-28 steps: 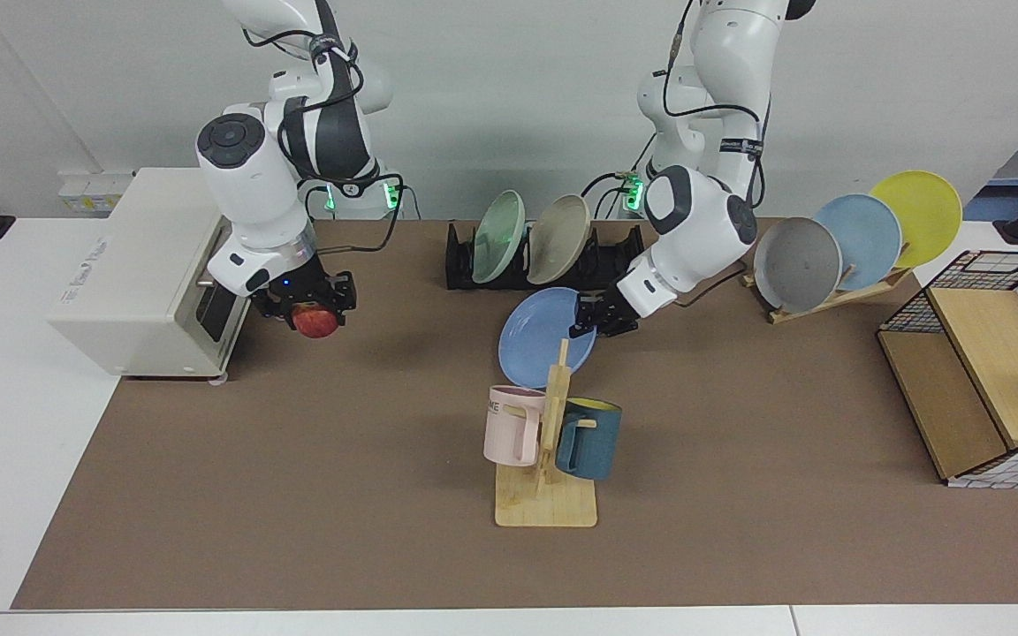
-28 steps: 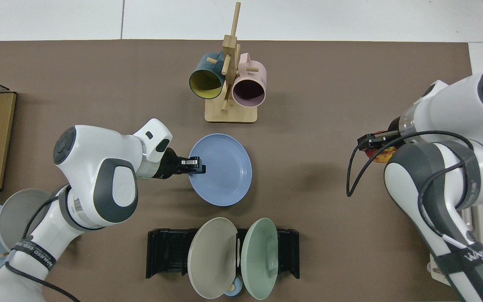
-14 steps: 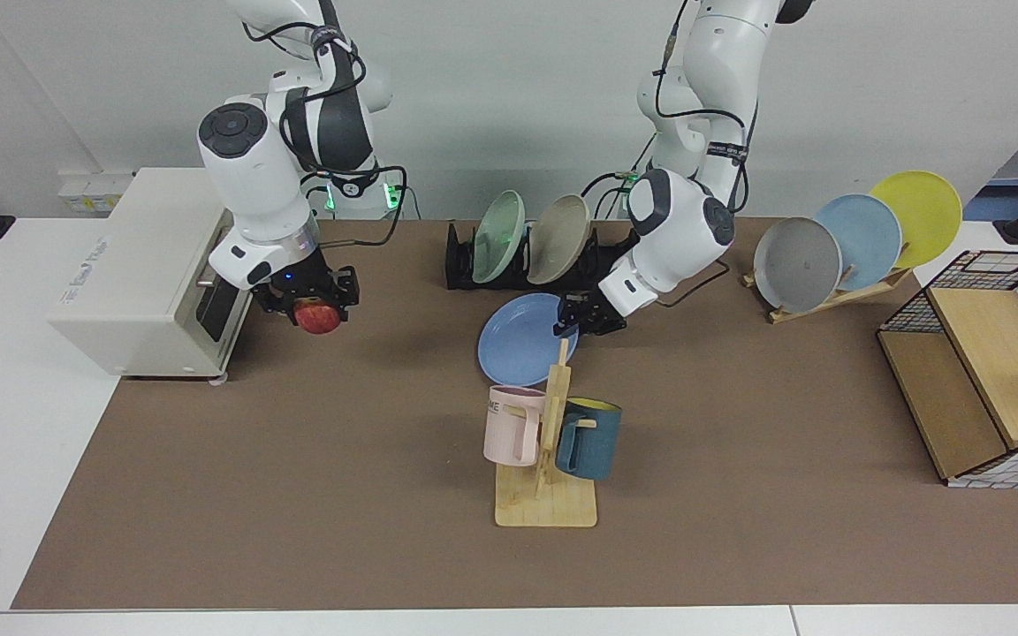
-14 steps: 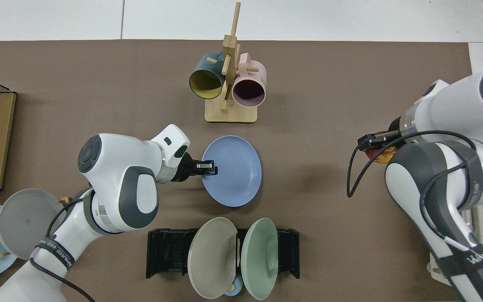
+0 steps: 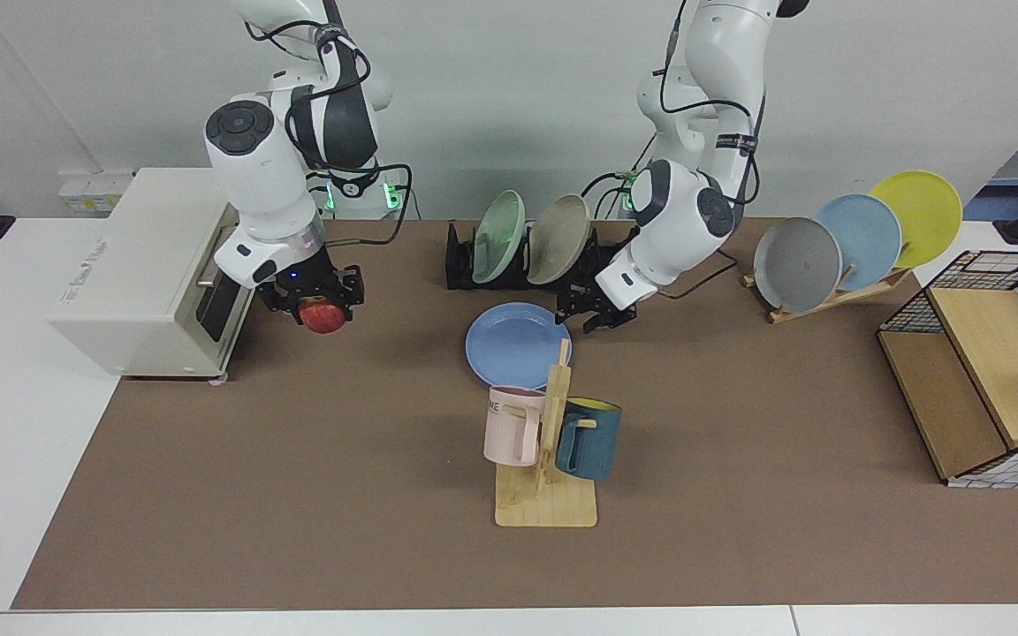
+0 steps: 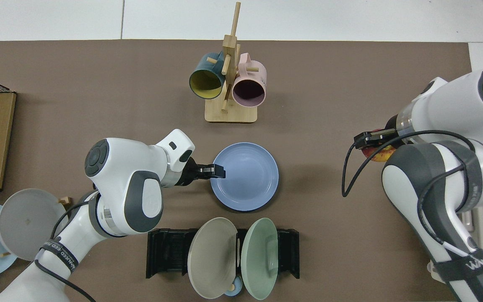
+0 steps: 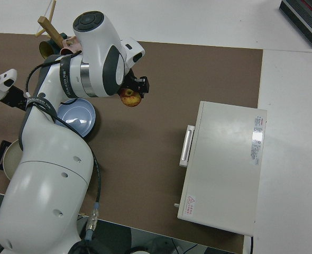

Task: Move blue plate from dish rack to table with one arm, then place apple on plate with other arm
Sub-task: 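Set the blue plate on the table and open the left gripper, then carry the apple over the blue plate with the right gripper, then lower the apple onto the blue plate and open the right gripper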

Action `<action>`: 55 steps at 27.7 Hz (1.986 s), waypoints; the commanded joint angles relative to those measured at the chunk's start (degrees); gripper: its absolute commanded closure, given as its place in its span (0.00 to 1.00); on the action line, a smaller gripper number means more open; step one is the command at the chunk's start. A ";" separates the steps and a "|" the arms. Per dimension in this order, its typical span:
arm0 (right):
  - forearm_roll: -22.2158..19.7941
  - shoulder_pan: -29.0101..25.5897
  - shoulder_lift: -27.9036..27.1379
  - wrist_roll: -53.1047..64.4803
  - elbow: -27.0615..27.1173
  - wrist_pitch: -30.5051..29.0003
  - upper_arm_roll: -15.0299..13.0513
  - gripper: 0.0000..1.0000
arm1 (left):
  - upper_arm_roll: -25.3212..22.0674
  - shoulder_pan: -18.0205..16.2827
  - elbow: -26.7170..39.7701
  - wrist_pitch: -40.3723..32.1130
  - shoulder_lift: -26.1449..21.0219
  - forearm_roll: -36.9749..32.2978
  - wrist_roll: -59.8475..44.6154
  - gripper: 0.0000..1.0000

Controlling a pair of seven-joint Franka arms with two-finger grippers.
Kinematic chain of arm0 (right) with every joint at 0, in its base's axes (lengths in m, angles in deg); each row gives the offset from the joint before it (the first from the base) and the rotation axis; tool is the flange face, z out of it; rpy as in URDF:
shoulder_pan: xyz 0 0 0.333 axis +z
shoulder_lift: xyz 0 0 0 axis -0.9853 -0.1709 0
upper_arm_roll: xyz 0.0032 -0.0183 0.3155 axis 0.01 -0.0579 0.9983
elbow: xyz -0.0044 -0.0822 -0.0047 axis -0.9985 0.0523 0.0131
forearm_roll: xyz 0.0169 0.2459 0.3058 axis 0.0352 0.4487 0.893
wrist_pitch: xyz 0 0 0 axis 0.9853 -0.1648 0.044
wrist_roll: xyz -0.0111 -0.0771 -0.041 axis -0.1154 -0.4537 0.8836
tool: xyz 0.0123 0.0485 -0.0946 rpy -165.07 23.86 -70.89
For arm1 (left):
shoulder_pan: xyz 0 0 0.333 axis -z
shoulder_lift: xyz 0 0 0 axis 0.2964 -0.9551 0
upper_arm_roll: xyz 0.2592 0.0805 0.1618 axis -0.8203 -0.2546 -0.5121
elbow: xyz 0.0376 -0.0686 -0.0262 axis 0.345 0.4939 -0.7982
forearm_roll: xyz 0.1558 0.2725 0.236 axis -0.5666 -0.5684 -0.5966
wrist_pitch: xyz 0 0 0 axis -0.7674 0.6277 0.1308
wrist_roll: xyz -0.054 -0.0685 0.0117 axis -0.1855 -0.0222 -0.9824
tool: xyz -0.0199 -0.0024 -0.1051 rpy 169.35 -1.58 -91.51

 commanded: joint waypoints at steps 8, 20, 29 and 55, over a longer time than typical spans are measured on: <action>0.45 6.06 -0.18 -8.53 0.75 0.18 0.44 1.00 | -12.42 1.06 -14.41 -31.40 8.72 -24.79 -2.62 0.00; 0.45 17.05 -8.88 -24.79 8.48 0.01 0.35 1.00 | -12.51 0.45 -28.47 -43.28 8.90 -31.93 -2.27 0.00; 0.10 23.81 -17.22 -33.76 12.79 -3.25 0.26 1.00 | -12.86 0.18 -34.99 -47.95 7.84 -33.60 -2.18 0.00; 3.97 26.63 -21.63 -36.58 5.76 -15.29 0.35 0.00 | -12.95 -0.78 -34.64 -47.33 8.37 -32.63 -2.79 0.00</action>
